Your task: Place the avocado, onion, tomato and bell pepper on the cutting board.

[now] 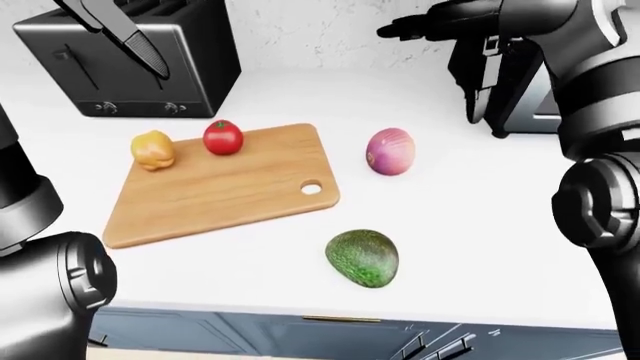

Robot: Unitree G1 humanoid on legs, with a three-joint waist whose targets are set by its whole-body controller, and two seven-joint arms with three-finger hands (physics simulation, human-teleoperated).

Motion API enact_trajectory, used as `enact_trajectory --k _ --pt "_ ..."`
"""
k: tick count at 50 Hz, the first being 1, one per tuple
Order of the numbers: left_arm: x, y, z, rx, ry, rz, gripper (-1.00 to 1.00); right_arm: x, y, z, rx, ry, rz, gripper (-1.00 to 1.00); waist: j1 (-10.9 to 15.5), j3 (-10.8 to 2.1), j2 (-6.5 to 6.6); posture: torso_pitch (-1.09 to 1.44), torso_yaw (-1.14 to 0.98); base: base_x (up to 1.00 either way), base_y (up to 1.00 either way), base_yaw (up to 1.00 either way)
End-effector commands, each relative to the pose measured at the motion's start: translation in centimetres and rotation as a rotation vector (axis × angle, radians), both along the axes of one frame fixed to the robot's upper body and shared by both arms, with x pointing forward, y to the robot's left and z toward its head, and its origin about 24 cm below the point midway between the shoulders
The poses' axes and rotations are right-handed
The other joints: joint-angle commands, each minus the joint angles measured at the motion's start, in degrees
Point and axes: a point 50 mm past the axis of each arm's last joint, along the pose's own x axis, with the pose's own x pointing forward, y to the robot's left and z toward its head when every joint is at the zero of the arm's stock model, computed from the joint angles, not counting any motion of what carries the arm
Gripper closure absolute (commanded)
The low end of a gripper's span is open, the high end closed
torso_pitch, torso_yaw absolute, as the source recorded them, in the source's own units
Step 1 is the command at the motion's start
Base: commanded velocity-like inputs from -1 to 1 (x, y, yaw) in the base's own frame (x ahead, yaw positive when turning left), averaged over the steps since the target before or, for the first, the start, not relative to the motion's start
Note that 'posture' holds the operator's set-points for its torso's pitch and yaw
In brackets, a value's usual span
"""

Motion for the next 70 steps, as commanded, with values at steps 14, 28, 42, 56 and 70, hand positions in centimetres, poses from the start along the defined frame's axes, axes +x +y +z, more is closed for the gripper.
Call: enact_trajectory --k 14,28,42,56,70 --pt "-1.0 0.1 1.0 -0.011 -0.067 0.001 -1.0 -0.1 2.2 1.3 0.009 -0.047 0.046 -1.0 -0.1 -1.96 0.26 0.0 0.0 0.0 0.0 0.0" --pt "-1.0 0.3 0.8 -0.009 -0.062 0.003 -1.0 0.2 3.6 -0.2 -0.01 -0.008 0.08 -1.0 -0.2 -1.97 0.39 0.0 0.0 0.0 0.0 0.0" --pt "-1.0 0.4 0.5 -0.01 -0.055 0.005 -1.0 0.6 4.3 -1.5 -0.029 0.013 0.089 -1.0 -0.2 -2.07 0.54 0.0 0.0 0.0 0.0 0.0" --pt "-1.1 0.3 0.7 -0.009 -0.056 0.004 -1.0 0.7 4.6 -2.9 -0.05 0.069 0.107 -1.0 -0.2 -2.14 0.58 0.0 0.0 0.0 0.0 0.0" --pt "-1.1 0.5 0.6 -0.012 -0.057 0.006 -1.0 0.7 4.8 -4.1 -0.106 0.144 0.098 -1.0 -0.3 -2.23 0.62 0.0 0.0 0.0 0.0 0.0"
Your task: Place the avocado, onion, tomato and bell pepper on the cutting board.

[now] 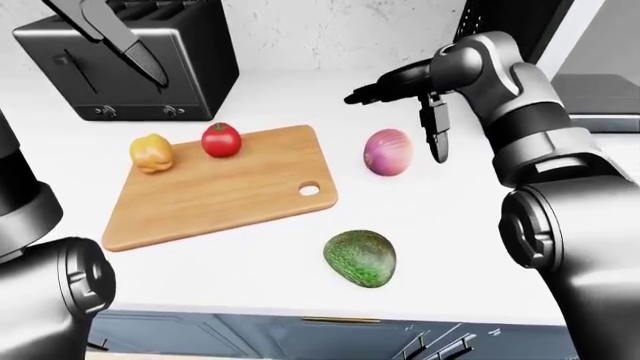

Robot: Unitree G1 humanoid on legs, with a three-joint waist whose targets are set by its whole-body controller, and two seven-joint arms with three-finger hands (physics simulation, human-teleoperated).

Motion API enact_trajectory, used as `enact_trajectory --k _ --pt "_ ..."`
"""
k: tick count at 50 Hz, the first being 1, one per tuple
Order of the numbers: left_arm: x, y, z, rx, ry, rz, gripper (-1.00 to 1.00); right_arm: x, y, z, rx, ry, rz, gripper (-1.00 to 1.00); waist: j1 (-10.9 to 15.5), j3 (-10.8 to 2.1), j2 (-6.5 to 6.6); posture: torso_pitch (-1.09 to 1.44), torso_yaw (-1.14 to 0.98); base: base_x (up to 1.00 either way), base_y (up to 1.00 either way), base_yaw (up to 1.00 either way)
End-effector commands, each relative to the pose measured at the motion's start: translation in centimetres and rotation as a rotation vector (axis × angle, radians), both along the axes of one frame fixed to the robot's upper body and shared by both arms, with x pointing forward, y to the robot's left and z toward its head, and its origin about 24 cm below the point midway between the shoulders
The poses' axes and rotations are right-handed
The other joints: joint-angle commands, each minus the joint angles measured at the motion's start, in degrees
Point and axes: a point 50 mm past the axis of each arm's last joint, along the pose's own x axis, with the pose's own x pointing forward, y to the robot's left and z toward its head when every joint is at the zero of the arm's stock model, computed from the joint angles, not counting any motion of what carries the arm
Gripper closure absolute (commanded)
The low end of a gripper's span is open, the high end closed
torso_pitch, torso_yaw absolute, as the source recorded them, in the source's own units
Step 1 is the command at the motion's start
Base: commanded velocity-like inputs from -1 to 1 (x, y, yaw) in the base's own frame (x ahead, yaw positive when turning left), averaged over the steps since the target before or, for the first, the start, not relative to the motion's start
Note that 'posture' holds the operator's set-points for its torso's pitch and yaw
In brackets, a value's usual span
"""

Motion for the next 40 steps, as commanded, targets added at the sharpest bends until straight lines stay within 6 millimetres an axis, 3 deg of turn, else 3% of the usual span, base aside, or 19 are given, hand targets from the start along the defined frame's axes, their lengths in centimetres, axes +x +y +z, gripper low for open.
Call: enact_trajectory --k 1,40 --pt "-1.1 0.2 1.2 -0.012 -0.07 0.005 -1.0 -0.3 0.5 2.3 0.02 -0.084 0.023 -1.0 0.1 -1.84 0.14 0.0 0.0 0.0 0.0 0.0" --pt "-1.2 0.3 1.6 -0.013 -0.074 0.007 -1.0 -0.6 2.0 1.5 -0.032 -0.084 0.084 -1.0 0.0 -1.83 0.24 0.0 0.0 0.0 0.0 0.0"
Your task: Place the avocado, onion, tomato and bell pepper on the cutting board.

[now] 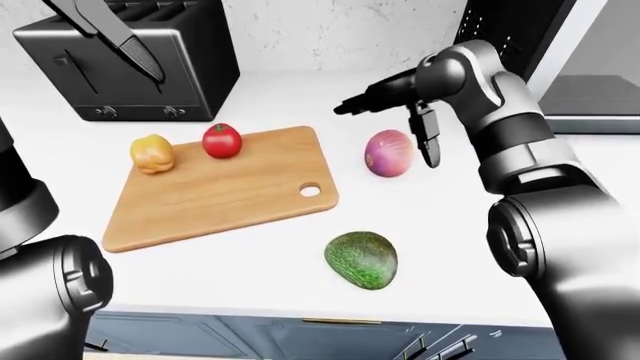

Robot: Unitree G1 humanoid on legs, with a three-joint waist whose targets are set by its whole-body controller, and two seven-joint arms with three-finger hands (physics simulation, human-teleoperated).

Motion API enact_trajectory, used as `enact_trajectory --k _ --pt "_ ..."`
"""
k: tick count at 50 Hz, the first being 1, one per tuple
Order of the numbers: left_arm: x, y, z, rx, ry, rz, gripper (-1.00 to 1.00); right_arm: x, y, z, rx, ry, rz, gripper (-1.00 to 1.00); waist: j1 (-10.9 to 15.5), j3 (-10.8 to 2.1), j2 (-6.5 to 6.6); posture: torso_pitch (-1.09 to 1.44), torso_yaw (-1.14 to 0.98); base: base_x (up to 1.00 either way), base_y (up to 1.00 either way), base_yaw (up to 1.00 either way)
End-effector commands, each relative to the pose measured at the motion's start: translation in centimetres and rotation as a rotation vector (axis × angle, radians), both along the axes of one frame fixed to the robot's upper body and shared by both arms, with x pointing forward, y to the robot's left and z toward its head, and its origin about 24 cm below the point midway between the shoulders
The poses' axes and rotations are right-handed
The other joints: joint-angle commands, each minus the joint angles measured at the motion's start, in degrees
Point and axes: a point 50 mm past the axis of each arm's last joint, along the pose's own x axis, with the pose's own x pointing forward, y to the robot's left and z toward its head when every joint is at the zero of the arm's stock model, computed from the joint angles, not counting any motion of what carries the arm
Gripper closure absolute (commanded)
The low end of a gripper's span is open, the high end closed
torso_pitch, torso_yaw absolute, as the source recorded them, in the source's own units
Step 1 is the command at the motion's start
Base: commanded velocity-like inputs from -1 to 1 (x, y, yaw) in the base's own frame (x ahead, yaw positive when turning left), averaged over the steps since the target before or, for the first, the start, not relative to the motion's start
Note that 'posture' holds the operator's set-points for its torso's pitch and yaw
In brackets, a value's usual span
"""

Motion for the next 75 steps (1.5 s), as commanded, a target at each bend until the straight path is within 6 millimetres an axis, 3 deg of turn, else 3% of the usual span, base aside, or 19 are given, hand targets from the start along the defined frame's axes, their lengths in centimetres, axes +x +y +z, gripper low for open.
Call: enact_trajectory --k 1,55,56,57,58,59,75 --pt "-1.1 0.2 1.2 -0.013 -0.069 0.004 -1.0 -0.4 0.4 2.3 0.022 -0.079 0.022 -1.0 0.0 -1.82 0.21 0.0 0.0 0.0 0.0 0.0" --pt "-1.1 0.4 0.9 -0.018 -0.066 0.008 -1.0 -0.5 0.4 -1.2 0.058 -0.051 0.06 -1.0 0.0 -2.11 0.13 0.0 0.0 0.0 0.0 0.0" --pt "-1.1 0.4 0.8 -0.017 -0.066 0.009 -1.0 -0.5 0.3 -1.3 0.058 -0.051 0.06 -0.73 0.0 -2.11 0.14 0.0 0.0 0.0 0.0 0.0" --pt "-1.1 0.4 0.8 -0.018 -0.067 0.01 -1.0 -0.5 0.3 -1.4 0.057 -0.054 0.061 0.2 0.0 -2.11 0.15 0.0 0.0 0.0 0.0 0.0" --pt "-1.1 0.4 0.8 -0.019 -0.066 0.009 -1.0 -0.5 0.3 -1.4 0.06 -0.055 0.062 0.51 0.0 -2.12 0.16 0.0 0.0 0.0 0.0 0.0" --pt "-1.1 0.4 0.7 -0.017 -0.065 0.009 -1.0 -0.5 0.3 -1.4 0.056 -0.057 0.062 1.0 0.0 -2.13 0.17 0.0 0.0 0.0 0.0 0.0" --pt "-1.1 0.3 1.0 -0.014 -0.069 0.004 -1.0 -0.4 -0.3 0.5 0.08 -0.085 0.053 1.0 0.1 -2.09 0.17 0.0 0.0 0.0 0.0 0.0"
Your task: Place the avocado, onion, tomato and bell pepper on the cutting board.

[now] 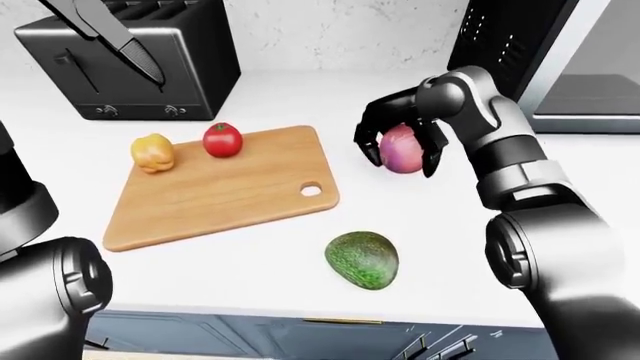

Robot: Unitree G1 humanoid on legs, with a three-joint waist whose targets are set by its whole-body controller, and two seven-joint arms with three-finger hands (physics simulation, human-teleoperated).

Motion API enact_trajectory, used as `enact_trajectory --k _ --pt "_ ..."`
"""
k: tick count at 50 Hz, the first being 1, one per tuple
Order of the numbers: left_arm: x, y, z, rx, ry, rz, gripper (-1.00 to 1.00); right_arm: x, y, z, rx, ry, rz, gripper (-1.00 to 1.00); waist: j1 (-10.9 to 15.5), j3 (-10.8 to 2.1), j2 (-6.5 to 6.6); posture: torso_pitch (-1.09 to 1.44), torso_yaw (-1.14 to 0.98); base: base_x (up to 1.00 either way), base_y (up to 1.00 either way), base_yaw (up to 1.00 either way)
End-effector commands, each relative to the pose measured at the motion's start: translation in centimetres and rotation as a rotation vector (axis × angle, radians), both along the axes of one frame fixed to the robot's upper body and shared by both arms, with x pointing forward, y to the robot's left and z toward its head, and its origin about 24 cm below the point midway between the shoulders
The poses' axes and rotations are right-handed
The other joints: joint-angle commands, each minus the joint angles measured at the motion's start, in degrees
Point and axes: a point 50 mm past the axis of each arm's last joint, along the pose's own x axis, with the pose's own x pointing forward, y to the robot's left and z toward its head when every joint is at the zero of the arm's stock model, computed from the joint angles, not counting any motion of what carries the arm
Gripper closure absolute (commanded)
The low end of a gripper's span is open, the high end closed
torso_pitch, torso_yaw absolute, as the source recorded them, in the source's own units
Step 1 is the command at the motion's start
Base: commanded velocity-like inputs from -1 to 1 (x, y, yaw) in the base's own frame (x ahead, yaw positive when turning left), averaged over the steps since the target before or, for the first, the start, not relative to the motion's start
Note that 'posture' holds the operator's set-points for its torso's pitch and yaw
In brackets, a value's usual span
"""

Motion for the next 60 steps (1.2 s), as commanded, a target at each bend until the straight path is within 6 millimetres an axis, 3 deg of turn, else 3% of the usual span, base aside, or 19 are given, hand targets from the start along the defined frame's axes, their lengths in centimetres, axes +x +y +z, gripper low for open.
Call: enact_trajectory --k 1,6,27,44,60 --pt "-1.1 0.2 1.3 -0.013 -0.071 0.005 -1.0 -0.3 0.2 3.3 0.035 -0.108 0.017 1.0 0.0 -2.02 0.09 0.0 0.0 0.0 0.0 0.0" --pt "-1.2 0.2 1.4 -0.011 -0.075 0.004 -1.0 -0.7 -0.3 5.6 0.064 -0.138 0.018 1.0 0.0 -1.89 0.08 0.0 0.0 0.0 0.0 0.0" --pt "-1.4 0.1 1.6 -0.006 -0.079 0.003 -1.0 -2.6 -3.2 10.4 0.123 -0.252 0.019 1.0 0.0 -1.49 -0.28 0.0 0.0 0.0 0.0 0.0" --pt "-2.0 -1.1 1.6 0.022 -0.074 -0.032 -1.0 -3.1 -6.0 11.9 0.141 -0.284 -0.048 1.0 0.0 -1.32 -0.6 0.0 0.0 0.0 0.0 0.0" --pt "-5.5 -4.9 0.4 0.123 -0.056 -0.163 -1.0 -3.5 -7.8 12.1 0.142 -0.288 -0.086 1.0 0.2 -0.9 -0.95 0.0 0.0 0.0 0.0 0.0"
